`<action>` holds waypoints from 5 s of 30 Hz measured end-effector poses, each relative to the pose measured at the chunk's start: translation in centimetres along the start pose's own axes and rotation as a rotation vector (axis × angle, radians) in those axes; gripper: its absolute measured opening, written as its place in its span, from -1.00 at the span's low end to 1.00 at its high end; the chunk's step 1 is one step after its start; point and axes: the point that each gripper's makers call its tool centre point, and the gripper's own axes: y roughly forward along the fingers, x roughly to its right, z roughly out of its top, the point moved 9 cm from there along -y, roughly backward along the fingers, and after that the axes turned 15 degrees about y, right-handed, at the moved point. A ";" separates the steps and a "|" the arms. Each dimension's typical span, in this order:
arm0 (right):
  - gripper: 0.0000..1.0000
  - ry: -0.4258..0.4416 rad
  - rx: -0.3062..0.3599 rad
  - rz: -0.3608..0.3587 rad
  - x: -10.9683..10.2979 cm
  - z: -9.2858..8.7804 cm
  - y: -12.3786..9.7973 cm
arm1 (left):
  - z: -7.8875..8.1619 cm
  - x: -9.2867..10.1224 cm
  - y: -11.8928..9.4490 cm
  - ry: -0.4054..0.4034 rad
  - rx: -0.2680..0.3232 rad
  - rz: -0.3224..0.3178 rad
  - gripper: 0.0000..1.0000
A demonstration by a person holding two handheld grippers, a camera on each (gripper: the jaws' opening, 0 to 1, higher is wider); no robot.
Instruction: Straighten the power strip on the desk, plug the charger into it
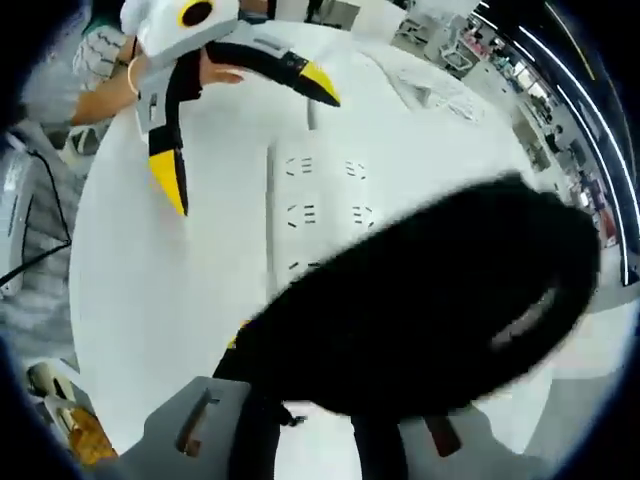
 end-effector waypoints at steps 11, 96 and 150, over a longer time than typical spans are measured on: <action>-0.55 -0.039 -0.075 -0.030 -0.3 0.1 0.3 | -0.1 0.0 0.2 -0.007 -0.003 -0.001 0.99; 0.98 0.165 0.792 -0.288 -3.7 -5.3 -1.0 | 1.6 -2.5 -4.5 -0.133 0.005 0.171 0.99; 0.99 0.437 1.001 -0.324 -17.5 -15.9 -5.8 | 0.9 7.0 -14.6 -0.120 0.043 0.251 0.94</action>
